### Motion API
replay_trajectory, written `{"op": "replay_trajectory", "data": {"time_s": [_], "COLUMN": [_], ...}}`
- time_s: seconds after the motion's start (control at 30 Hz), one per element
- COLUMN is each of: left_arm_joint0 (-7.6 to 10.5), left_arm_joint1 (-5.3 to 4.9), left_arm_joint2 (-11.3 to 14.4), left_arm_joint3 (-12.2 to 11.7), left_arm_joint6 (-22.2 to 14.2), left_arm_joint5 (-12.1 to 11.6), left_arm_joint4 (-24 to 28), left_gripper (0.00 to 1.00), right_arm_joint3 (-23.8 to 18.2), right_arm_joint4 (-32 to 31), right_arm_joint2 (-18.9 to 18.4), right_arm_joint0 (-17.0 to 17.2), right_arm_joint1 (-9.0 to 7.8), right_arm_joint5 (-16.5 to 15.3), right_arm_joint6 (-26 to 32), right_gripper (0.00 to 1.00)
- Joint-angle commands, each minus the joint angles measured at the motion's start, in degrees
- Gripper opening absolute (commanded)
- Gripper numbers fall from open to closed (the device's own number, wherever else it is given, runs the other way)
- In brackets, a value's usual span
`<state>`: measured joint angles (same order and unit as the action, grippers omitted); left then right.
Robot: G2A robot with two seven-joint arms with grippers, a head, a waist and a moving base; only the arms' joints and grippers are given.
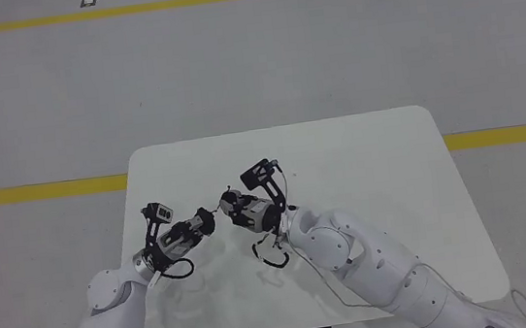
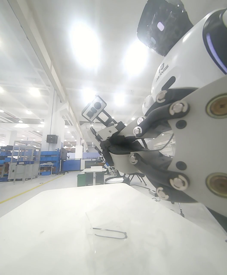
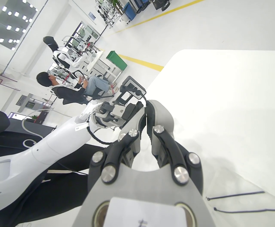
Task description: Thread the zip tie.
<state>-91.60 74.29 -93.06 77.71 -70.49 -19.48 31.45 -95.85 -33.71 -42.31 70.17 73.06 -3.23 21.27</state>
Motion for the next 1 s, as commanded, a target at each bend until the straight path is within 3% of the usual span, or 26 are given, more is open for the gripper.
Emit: {"op": "replay_trajectory", "data": {"time_s": [0.0, 0.13, 0.3, 0.53, 0.7, 0.97], "left_arm_joint0": [0.0, 0.0, 0.04, 0.14, 0.78, 1.6], "left_arm_joint1": [0.0, 0.0, 0.0, -0.2, 0.25, 1.5], "left_arm_joint2": [0.0, 0.0, 0.0, -0.1, -1.1, -2.2], "left_arm_joint3": [0.0, 0.0, 0.1, 3.2, 4.4, 4.1], "left_arm_joint6": [0.0, 0.0, 0.4, 3.8, 4.2, 2.7], "left_arm_joint5": [0.0, 0.0, 0.0, 0.0, 0.0, 0.0], "left_arm_joint4": [0.0, 0.0, -0.1, -4.1, -6.5, -7.6], "left_gripper": [0.0, 0.0, 0.0, 0.0, 0.0, 0.0], "right_arm_joint3": [-0.1, -0.4, -2.6, -4.1, -4.2, -4.0], "right_arm_joint4": [0.0, 0.5, 3.0, 4.6, 6.5, 7.6], "right_arm_joint2": [-0.1, -0.5, -2.9, -5.7, -6.6, -6.6], "right_arm_joint0": [0.0, 0.2, 1.4, 2.7, 3.2, 3.2], "right_arm_joint1": [0.07, 0.29, 0.33, 0.11, 0.24, 0.39], "right_arm_joint5": [0.1, 1.4, 5.2, 6.9, 7.5, 7.6], "right_arm_joint6": [0.3, 0.4, 0.0, 1.0, 1.3, 1.6], "right_gripper": [0.0, 0.0, 0.0, 0.0, 0.0, 0.0]}}
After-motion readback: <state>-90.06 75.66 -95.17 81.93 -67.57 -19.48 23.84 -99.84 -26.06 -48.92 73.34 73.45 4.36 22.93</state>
